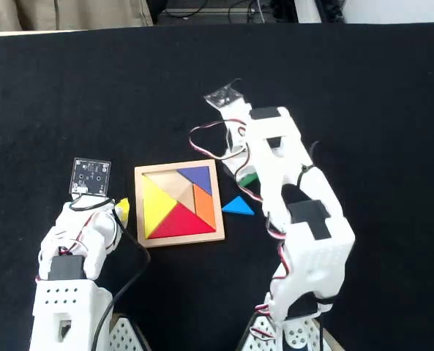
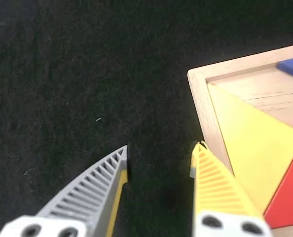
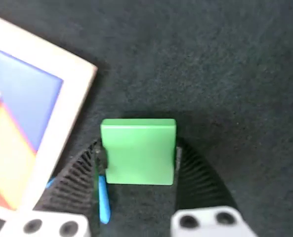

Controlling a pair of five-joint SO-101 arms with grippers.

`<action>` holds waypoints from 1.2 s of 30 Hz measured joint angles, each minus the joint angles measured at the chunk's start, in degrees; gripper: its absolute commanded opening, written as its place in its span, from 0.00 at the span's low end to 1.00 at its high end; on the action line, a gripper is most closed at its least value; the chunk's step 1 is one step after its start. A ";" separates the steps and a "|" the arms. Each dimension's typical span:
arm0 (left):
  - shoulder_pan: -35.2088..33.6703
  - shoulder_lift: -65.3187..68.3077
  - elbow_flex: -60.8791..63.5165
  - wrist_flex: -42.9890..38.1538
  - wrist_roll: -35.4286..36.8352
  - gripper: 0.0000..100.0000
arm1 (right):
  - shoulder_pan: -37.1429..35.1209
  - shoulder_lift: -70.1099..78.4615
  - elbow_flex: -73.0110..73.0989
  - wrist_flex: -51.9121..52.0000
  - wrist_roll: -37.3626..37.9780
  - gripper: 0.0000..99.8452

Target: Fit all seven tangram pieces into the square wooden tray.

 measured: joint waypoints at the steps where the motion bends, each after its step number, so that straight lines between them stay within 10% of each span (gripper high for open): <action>1: 0.00 0.00 0.00 0.00 0.00 0.21 | -1.14 -1.41 0.00 0.26 0.00 0.01; 12: 0.00 0.00 0.00 0.00 0.00 0.21 | -14.86 -5.98 -0.70 0.79 -2.46 0.01; 36: 0.00 0.00 0.00 0.00 0.00 0.21 | -21.10 3.69 -2.81 -6.77 -6.86 0.01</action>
